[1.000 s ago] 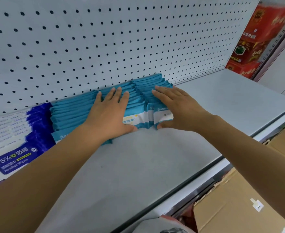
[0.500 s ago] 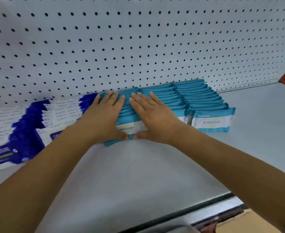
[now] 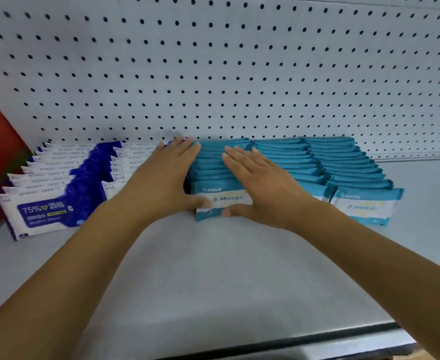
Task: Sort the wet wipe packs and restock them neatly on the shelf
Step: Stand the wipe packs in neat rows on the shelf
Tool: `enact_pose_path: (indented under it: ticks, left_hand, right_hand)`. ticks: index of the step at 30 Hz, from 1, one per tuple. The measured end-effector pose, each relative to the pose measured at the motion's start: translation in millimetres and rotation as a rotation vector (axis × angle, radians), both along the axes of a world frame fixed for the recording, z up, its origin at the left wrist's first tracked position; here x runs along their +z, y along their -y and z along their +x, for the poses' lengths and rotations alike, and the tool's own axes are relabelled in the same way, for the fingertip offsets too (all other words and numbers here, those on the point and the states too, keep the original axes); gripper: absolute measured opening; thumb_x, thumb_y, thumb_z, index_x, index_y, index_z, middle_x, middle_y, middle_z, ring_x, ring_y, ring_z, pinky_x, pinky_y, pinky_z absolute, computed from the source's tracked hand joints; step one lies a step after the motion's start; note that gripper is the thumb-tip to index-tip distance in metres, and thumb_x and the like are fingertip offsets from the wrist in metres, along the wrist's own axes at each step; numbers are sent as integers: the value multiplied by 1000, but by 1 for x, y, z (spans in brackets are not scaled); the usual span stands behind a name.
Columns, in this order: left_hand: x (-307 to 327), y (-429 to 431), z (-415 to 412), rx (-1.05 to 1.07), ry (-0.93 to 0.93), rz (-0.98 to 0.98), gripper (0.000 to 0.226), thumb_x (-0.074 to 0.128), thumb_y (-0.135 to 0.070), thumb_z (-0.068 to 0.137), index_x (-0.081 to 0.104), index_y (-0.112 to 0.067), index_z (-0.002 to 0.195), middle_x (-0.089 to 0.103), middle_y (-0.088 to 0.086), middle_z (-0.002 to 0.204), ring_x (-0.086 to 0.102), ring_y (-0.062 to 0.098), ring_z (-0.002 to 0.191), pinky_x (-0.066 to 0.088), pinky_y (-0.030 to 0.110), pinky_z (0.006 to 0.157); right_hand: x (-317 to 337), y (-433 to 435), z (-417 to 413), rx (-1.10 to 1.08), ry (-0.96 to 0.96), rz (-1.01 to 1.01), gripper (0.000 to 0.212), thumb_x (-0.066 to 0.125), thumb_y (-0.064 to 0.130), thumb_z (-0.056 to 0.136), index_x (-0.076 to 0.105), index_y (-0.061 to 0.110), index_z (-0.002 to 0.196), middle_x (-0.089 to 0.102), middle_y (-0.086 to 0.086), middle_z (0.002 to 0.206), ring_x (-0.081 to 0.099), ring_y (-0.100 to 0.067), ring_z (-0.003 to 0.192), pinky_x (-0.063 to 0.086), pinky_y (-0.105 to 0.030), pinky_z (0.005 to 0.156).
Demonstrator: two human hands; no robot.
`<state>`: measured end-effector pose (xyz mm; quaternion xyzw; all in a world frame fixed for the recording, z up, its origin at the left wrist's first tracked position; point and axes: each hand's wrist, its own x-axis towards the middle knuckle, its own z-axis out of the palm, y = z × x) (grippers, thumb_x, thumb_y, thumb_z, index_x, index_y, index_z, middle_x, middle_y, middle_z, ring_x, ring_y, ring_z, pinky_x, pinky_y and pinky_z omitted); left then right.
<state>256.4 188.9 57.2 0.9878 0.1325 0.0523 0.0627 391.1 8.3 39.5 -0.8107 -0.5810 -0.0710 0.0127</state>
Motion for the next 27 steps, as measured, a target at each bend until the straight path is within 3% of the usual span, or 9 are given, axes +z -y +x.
enact_pose_path:
  ticks: [7, 12, 15, 18, 22, 27]
  left_hand:
    - [3, -71, -69, 234, -172, 147, 139, 79, -74, 66, -2, -18, 164, -8, 4, 173, -15, 21, 158, -9, 49, 125]
    - [-3, -88, -66, 131, -124, 184, 122, 80, -70, 68, 20, -20, 162, 20, 4, 169, 6, 21, 158, 1, 47, 127]
    - [-1, -91, -60, 76, -91, 176, 111, 79, -65, 73, 29, -19, 160, 31, 5, 165, 18, 21, 156, 11, 40, 126]
    - [-5, -95, -55, 52, -68, 173, 107, 77, -66, 75, 30, -18, 159, 35, 6, 162, 22, 23, 154, 21, 42, 123]
    - [-11, -99, -62, 71, -35, 148, 107, 73, -68, 78, 25, -21, 161, 25, 4, 168, 12, 21, 158, 11, 46, 128]
    - [-12, -104, -115, 314, 213, -38, 128, 82, -69, 67, 15, -21, 164, 4, 4, 173, -2, 20, 160, -1, 48, 127]
  right_hand:
    - [2, -73, -50, 95, -17, 22, 104, 57, 65, 89, 4, 12, 160, 1, -8, 168, 0, -22, 155, -2, -37, 126]
    - [-7, -128, -69, 28, 91, -44, 114, 64, 68, 82, 3, 8, 158, 6, -17, 166, 3, -31, 154, 0, -45, 125]
    - [-10, -138, -66, -22, 128, -57, 107, 64, 62, 86, 7, 7, 158, 10, -18, 166, 6, -32, 154, 2, -45, 124]
    - [-9, -136, -65, -68, 128, -71, 102, 60, 60, 89, 8, 7, 158, 9, -16, 166, 7, -30, 154, 4, -45, 126]
    - [-6, -137, -73, -109, 130, -85, 102, 59, 63, 88, 11, 7, 158, 13, -16, 166, 10, -29, 154, 5, -46, 126]
    - [7, -140, -87, -137, 73, -124, 116, 67, 65, 80, 4, 6, 158, 5, -14, 167, 3, -27, 155, 2, -47, 126]
